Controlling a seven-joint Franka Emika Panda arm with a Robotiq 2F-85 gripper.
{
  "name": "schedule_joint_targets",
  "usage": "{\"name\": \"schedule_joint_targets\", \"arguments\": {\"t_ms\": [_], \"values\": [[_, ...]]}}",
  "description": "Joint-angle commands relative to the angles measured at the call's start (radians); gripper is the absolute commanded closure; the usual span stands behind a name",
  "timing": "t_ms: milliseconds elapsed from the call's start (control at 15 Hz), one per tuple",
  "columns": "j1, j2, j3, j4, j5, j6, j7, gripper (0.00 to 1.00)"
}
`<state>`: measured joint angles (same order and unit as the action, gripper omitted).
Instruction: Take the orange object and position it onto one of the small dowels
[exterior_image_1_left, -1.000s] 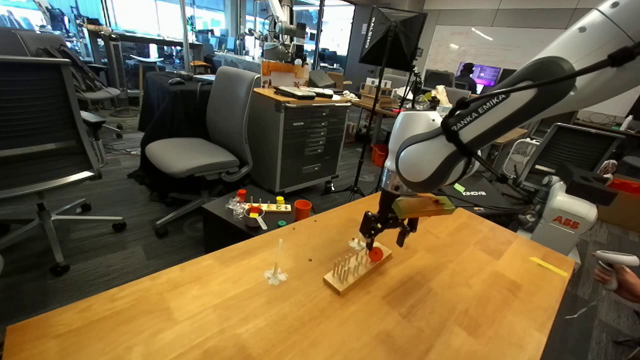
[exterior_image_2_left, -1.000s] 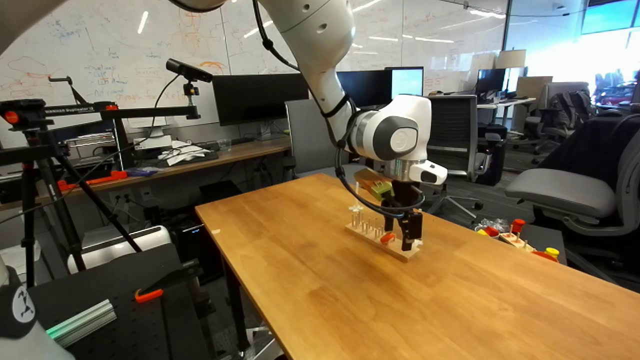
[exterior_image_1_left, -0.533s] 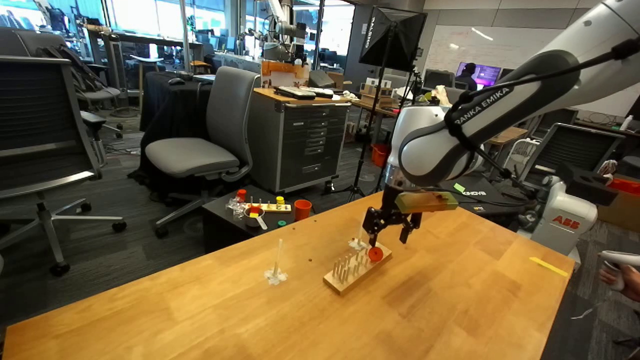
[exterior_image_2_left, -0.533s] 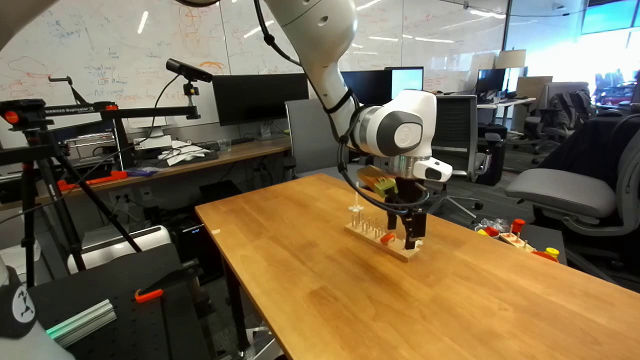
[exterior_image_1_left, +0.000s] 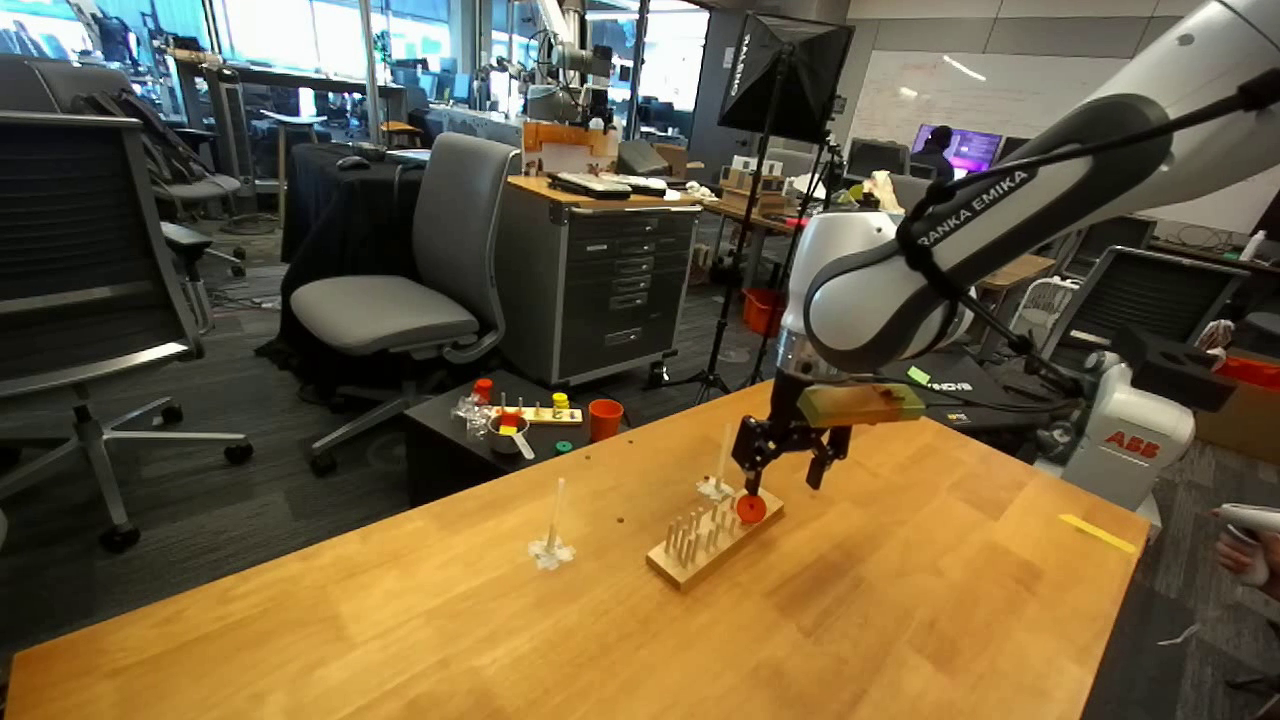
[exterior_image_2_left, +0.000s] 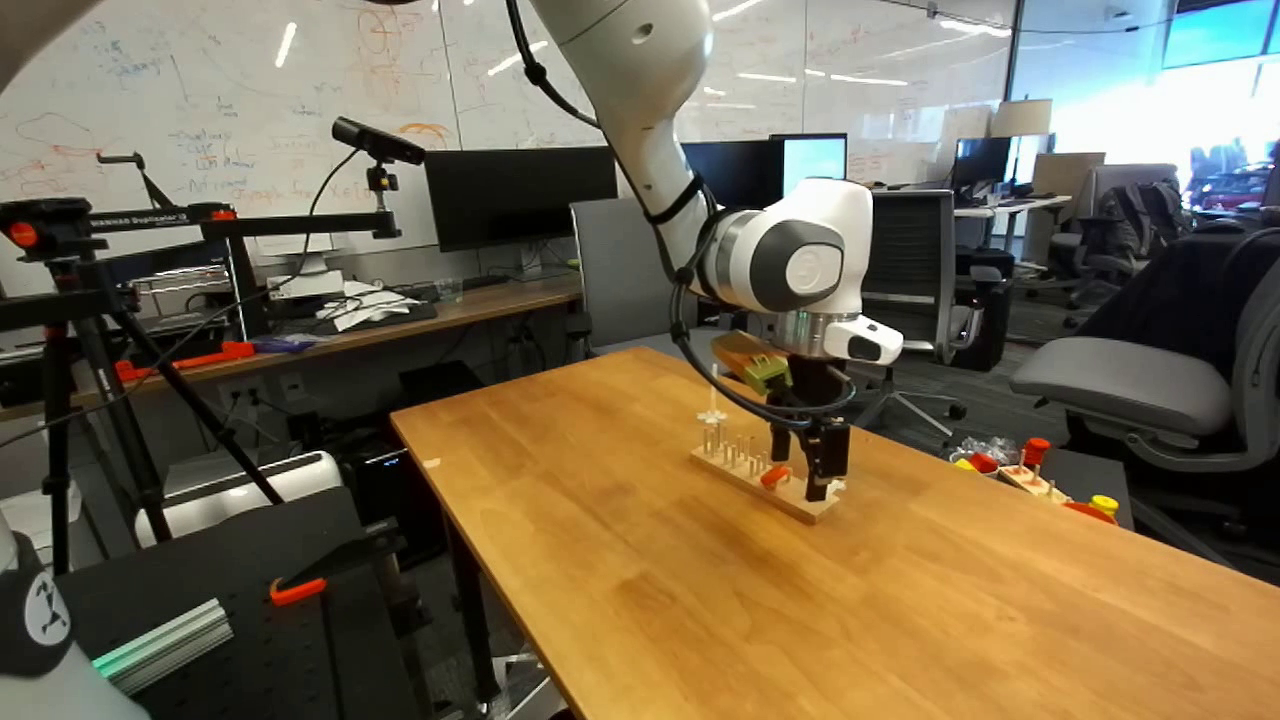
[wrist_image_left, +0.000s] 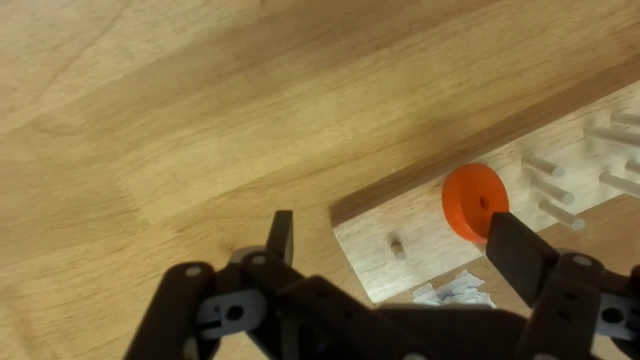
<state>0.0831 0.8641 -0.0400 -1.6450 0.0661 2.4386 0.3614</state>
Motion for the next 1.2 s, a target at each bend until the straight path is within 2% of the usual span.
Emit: {"name": "schedule_joint_targets", "arguments": {"t_ms": [0, 1133], "values": [[0.002, -0.054, 0.004, -0.056, 0.025, -0.016, -0.002, 0.00], [-0.002, -0.046, 0.001, -0.070, 0.019, -0.010, -0.011, 0.00]]}}
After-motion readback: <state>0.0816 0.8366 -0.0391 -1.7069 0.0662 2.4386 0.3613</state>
